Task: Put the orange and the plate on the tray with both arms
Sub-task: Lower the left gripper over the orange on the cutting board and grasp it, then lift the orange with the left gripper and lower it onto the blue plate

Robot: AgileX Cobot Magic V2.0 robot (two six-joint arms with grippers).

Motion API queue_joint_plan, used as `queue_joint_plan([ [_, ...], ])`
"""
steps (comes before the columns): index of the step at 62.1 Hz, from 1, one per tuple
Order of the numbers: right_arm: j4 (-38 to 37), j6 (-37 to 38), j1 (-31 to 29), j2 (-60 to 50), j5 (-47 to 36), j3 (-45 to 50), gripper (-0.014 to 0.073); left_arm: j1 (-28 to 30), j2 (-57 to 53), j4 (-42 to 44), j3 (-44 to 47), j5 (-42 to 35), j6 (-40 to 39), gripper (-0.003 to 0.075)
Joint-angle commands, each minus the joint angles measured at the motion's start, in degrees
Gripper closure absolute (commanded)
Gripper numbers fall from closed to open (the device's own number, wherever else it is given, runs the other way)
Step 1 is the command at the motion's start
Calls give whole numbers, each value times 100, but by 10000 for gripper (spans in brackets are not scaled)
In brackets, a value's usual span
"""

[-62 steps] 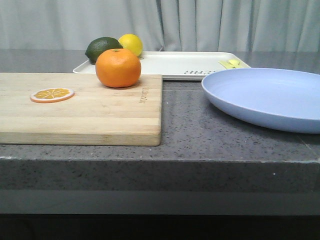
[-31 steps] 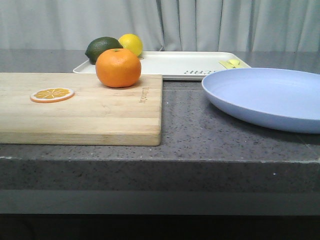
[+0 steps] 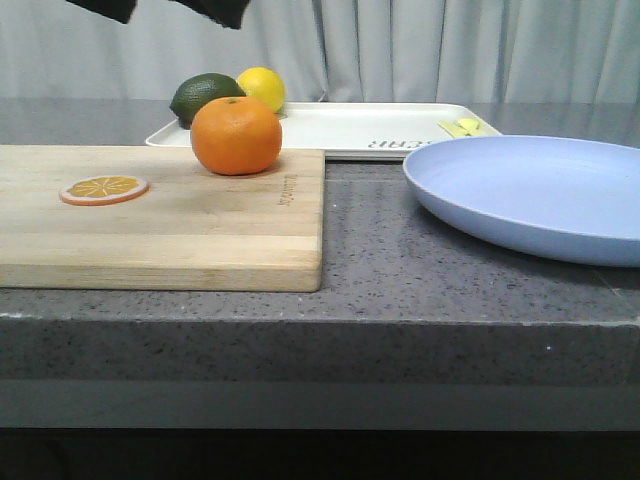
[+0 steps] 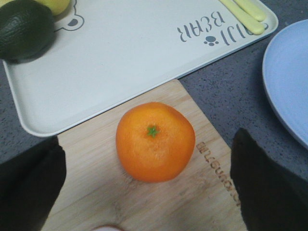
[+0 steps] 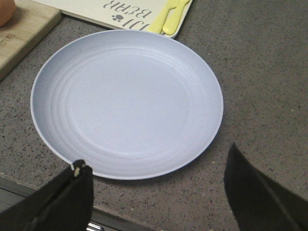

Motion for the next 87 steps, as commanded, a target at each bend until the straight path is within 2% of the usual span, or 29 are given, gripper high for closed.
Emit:
queue_joint_plan([
  [1,0,-52,7,57,-366,-217,21,-51,271,0,-536,-213,-11,44],
  [17,0,-52,7,57,-360,-217,21,-54,1212,0,-1207,105,-11,44],
  [41,0,-52,7,57,-360,-217,21,-168,1620,24,-1247,158,-11,52],
  [53,0,-52,7,57,-353,-217,21,-168,1620,24,-1247,210,-11,197],
  [60,0,-52,7,57,-353,-217,21,-168,1620,24,-1311,258,-11,251],
  [72,0,-52,7,57,-353,-217,21,-317,1620,12,-1774,648,-11,262],
  [87,0,-52,7,57,-353,-217,21,-1093,1964,12,-2753,722,-11,260],
])
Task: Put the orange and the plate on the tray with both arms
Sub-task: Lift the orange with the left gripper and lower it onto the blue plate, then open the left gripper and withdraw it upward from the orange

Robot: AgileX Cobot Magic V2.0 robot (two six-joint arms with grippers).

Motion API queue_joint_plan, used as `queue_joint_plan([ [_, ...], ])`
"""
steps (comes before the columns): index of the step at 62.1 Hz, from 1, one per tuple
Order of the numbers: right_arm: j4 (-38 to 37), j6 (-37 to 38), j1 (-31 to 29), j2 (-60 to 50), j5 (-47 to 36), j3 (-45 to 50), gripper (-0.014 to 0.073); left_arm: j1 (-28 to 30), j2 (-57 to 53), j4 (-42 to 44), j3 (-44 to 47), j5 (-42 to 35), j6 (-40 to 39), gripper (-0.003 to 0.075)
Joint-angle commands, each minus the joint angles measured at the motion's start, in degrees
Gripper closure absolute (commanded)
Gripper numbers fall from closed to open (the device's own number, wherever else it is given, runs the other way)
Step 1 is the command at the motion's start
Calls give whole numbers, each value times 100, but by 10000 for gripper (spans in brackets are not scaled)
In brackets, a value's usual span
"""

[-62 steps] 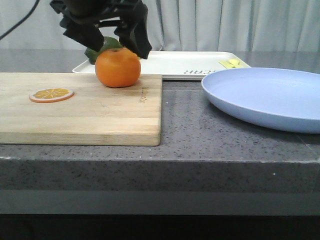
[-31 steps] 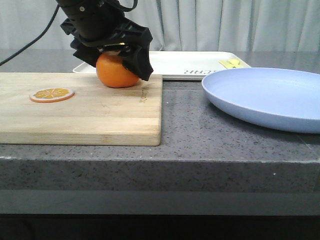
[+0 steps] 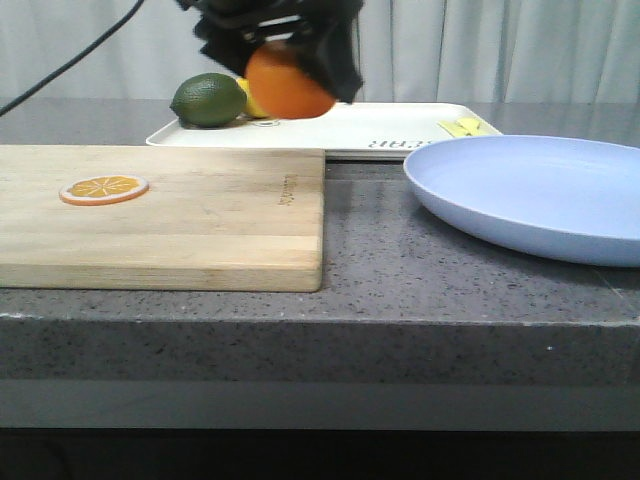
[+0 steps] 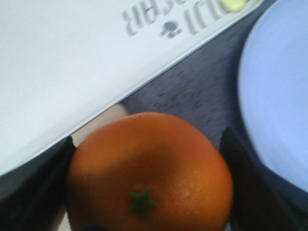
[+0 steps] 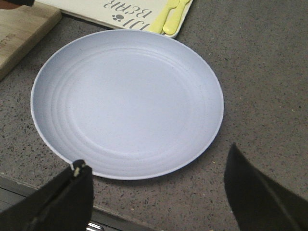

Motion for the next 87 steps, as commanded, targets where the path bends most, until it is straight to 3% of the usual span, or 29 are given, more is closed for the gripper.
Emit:
queue_joint_plan([
  [1,0,-48,7,53,-361,-217,21,-380,-25,-75,-611,-264,-11,260],
  [12,-5,-48,7,53,-361,-217,21,-999,689,-75,-1502,-219,-11,260],
  [32,-5,-48,7,53,-372,-217,21,-1534,1607,-75,-2438,-183,-11,254],
  [40,-5,-48,7,53,-372,-217,21,-1639,1738,-75,-2535,-209,-11,158],
  [44,-5,-48,7,53,-377,-217,21,-1659,1753,-75,-2535,-224,-11,83],
  [50,-5,-48,7,53,-395,-217,21,-1676,1758,-75,-2535,-235,-11,36],
  [70,-5,-48,7,53,-408,-217,21,-1634,1578,-75,-2739,204,-11,38],
  [87,-5,-48,7,53,-408,-217,21,-1242,643,-50,-2728,833,-333,50],
])
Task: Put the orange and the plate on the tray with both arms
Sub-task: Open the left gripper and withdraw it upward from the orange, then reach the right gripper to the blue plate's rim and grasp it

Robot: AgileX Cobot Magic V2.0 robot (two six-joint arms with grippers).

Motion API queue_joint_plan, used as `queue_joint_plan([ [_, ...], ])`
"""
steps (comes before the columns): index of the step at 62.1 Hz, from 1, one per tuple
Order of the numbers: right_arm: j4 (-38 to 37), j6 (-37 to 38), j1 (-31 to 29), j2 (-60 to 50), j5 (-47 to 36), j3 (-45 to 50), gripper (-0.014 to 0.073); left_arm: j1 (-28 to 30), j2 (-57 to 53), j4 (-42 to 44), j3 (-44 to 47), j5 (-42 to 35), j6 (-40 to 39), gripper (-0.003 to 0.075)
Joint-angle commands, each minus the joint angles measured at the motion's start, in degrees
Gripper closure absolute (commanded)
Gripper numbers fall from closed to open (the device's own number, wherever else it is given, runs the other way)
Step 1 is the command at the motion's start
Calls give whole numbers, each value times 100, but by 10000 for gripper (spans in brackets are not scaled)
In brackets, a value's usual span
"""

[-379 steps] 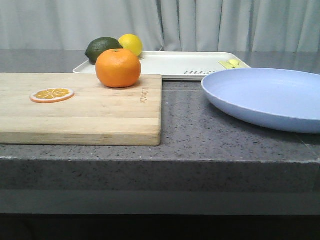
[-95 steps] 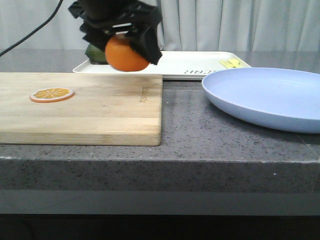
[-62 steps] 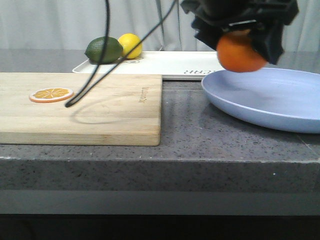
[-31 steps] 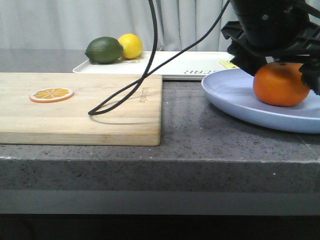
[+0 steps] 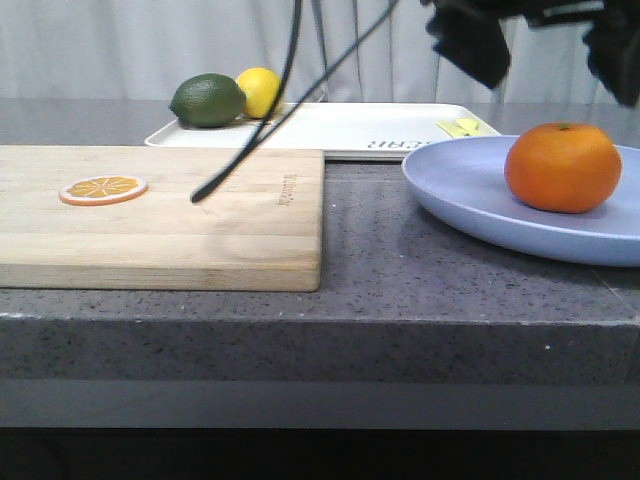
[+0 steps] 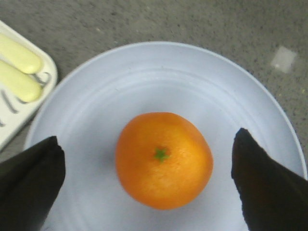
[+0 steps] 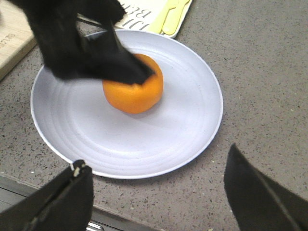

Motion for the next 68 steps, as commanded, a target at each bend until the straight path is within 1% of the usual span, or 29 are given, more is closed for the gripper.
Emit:
queue_joint_plan([
  [1,-5,-48,7,53,-408,-217,21,182,-831,-31,-172,-84,-140,50],
  [8,-5,-48,7,53,-408,-217,21,324,-1354,-31,114,-17,-150,50],
  [17,-5,-48,7,53,-408,-217,21,484,-2113,88,802,-31,-150,50],
  [21,-5,-48,7,53,-408,-217,21,541,-2465,226,1217,-56,-150,50],
  [36,-5,-48,7,53,-359,-211,21,851,-3851,244,2726,-78,-150,50],
  [59,-5,-48,7,53,-294,-205,21,1867,-6176,269,5080,-103,-284,50],
  [68,-5,-48,7,53,-317,-205,21,2109,-7077,269,5915,-124,-298,50],
])
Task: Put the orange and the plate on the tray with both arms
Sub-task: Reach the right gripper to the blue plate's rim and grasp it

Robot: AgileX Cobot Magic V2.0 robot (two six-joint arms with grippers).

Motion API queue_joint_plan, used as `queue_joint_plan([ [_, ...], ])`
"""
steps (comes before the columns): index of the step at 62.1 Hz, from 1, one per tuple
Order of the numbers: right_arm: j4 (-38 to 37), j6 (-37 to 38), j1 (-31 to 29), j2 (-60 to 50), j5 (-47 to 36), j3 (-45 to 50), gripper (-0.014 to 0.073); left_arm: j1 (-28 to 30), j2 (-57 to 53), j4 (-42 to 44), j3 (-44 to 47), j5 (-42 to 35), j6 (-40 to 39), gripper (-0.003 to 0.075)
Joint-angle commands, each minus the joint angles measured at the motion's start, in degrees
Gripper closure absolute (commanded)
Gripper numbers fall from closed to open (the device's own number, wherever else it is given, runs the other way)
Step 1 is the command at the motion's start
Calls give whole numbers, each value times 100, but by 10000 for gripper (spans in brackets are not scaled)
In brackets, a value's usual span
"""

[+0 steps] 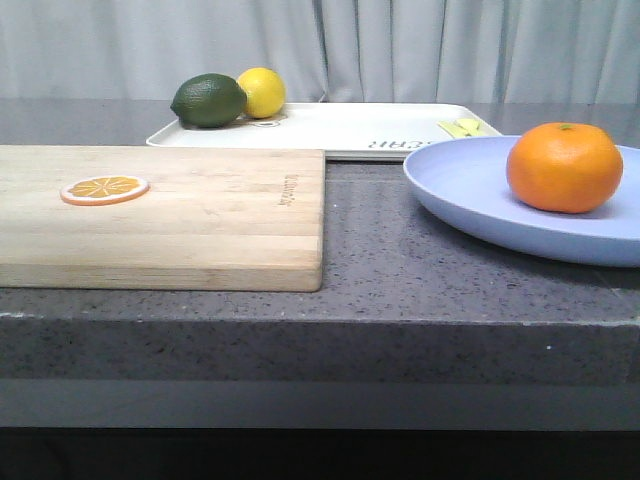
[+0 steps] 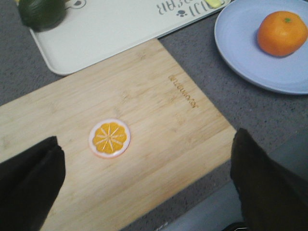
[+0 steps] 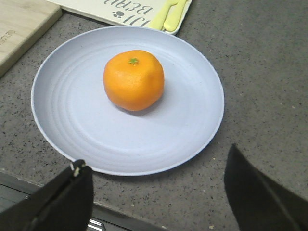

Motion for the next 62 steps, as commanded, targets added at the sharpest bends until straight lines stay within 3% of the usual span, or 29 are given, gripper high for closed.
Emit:
queue_joint_plan([
  [1,-5,-48,7,53,-377,-205,21,107,-569,-31,293,-362,-59,50],
  [10,21,28,7,67,-353,-197,21,106,-1339,-70,958,-362,-59,50],
  [21,28,880,0,439,-17,-506,24,106,-1678,-70,1089,-362,-59,50],
  [40,-127,1022,-118,2414,2211,-2112,24,106,-1678,-70,1177,-384,-59,50],
  [53,-43,892,-1196,3246,2577,-2463,24,106,-1678,-49,1191,-384,-59,50],
  [62,871,310,-2263,3537,2513,-2463,24,106,-1678,-23,1191,-409,-59,50],
])
